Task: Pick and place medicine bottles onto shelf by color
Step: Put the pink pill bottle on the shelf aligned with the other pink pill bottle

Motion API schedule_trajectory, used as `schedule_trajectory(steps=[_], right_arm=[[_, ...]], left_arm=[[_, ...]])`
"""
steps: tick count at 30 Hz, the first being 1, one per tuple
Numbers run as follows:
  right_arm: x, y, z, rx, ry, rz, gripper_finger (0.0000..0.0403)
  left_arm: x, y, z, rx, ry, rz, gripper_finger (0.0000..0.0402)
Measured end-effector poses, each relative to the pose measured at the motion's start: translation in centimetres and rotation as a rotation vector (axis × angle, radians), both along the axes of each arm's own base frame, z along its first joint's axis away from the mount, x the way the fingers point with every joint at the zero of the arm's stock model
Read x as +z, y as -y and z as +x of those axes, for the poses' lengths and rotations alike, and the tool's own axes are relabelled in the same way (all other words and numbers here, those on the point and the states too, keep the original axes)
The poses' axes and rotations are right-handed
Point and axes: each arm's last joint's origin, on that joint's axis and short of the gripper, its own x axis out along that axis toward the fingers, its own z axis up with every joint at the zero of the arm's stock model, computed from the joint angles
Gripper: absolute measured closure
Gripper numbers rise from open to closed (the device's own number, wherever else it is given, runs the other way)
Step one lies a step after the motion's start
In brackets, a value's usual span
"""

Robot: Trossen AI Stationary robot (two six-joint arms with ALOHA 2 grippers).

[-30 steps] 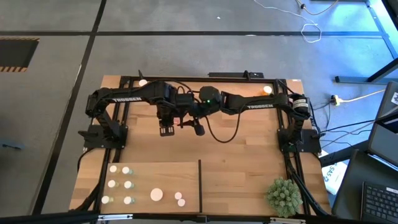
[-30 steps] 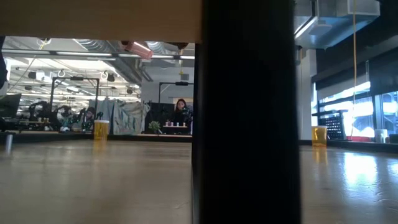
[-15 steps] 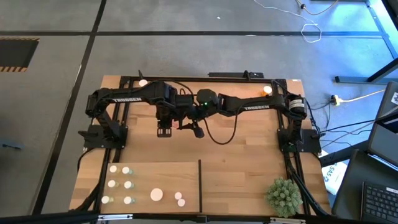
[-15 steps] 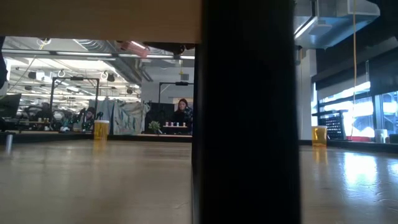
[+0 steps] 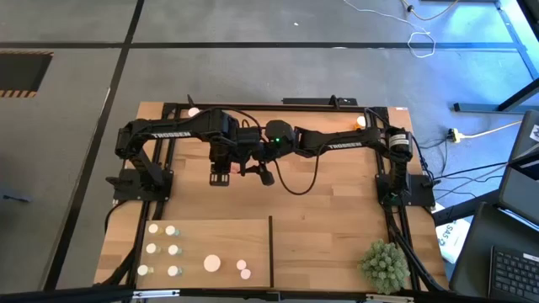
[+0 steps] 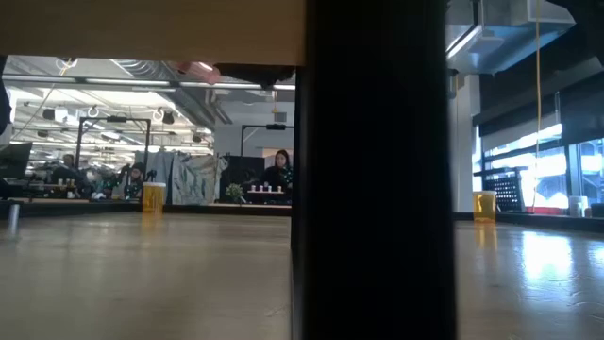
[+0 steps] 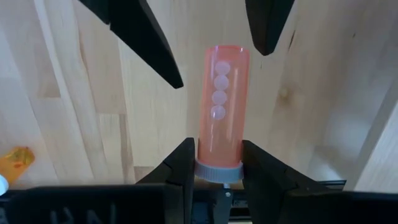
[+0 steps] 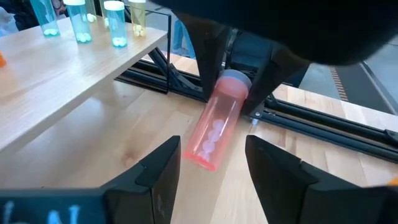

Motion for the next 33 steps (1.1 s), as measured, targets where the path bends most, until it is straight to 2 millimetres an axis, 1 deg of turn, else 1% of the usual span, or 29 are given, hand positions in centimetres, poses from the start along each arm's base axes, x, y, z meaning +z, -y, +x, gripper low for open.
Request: schedule_trajectory(steps=[4, 8, 14, 17, 21, 26, 33], right_arm=[[0.0, -0.1, 0.0, 0.021, -0.002, 0.009, 0.0218], [-0.1, -0.2, -0.1, 0.062, -0.005, 0.024, 0.0218], [-0.4, -0.3, -0.1, 0.071, -0.018, 0.025, 0.0218], [-0.4, -0.2, 0.0, 0.032, -0.024, 0.023, 0.0218], [-1.3, 0.1, 0.3, -0.007, -0.049, 0.017, 0.0218], [-1.9, -0.1, 0.6, 0.057, -0.034, 0.054, 0.0218], [-1.9, 0.3, 0.8, 0.049, -0.019, 0.086, 0.0218]], left_arm=[[0.0, 0.0, 0.0, -0.014, 0.002, 0.001, 0.0311], [0.0, 0.0, 0.0, -0.074, 0.005, 0.005, 0.0311], [0.1, 0.5, 0.0, -0.248, 0.008, 0.021, 0.0311], [0.1, 1.1, 0.3, -0.336, 0.027, 0.047, 0.0311], [0.1, 1.6, 0.3, -0.410, 0.017, 0.103, 0.0311], [0.1, 1.7, 0.3, -0.458, 0.005, 0.138, 0.0311], [0.1, 1.8, 0.3, -0.526, -0.015, 0.179, 0.0311]])
